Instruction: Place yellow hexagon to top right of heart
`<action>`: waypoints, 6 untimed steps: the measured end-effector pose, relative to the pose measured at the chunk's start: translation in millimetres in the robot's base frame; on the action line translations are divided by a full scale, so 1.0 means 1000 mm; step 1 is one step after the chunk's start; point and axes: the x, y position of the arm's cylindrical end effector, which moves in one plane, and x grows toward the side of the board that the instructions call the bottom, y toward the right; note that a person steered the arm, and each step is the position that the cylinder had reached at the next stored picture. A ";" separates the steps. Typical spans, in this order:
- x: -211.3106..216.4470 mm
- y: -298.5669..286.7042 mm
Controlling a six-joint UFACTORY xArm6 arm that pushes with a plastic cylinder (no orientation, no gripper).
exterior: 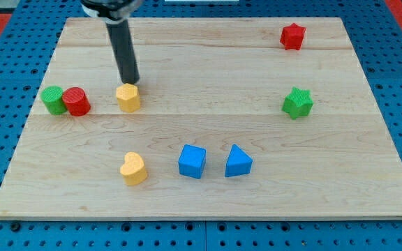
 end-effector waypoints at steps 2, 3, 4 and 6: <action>0.055 0.031; 0.060 0.026; 0.036 0.016; 0.085 -0.009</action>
